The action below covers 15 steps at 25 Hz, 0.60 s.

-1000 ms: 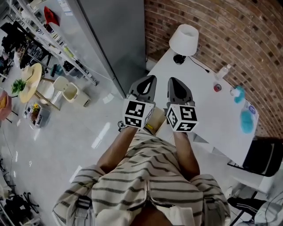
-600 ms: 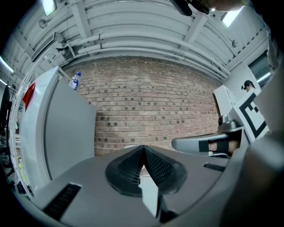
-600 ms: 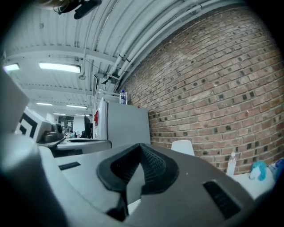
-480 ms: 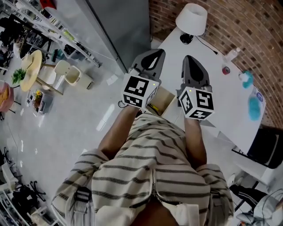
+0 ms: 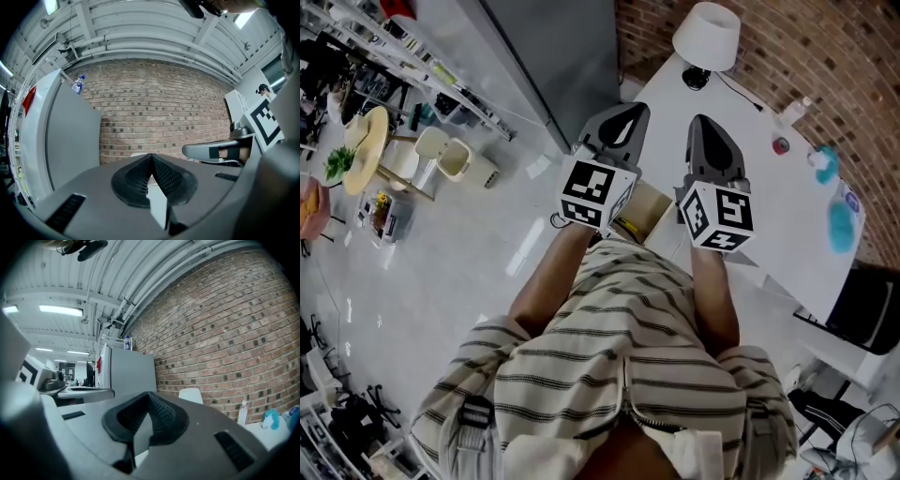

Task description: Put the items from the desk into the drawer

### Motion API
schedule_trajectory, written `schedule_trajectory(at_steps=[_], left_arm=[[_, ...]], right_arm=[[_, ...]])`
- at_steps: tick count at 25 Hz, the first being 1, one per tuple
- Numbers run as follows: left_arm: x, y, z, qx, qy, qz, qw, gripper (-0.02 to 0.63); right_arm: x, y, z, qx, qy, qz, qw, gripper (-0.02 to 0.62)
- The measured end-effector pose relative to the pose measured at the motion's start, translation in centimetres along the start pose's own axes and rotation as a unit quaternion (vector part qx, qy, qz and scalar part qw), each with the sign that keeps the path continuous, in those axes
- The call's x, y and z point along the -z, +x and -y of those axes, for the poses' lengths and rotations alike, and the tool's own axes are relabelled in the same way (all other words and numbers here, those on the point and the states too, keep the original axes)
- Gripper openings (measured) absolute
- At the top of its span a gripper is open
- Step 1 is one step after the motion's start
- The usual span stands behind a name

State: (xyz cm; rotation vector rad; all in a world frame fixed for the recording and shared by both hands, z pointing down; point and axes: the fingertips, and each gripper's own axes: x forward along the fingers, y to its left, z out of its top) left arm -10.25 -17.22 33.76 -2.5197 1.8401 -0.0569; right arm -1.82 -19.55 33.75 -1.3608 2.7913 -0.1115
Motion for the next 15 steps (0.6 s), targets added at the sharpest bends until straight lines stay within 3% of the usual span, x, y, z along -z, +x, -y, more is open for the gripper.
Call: schedule_trajectory(at_steps=[15], left_arm=[[0.8, 0.6, 1.4, 0.011, -0.008, -0.007, 0.9999, -0.006]], right_arm=[[0.5, -0.5, 1.0, 0.005, 0.004, -0.004, 1.000, 0.011]])
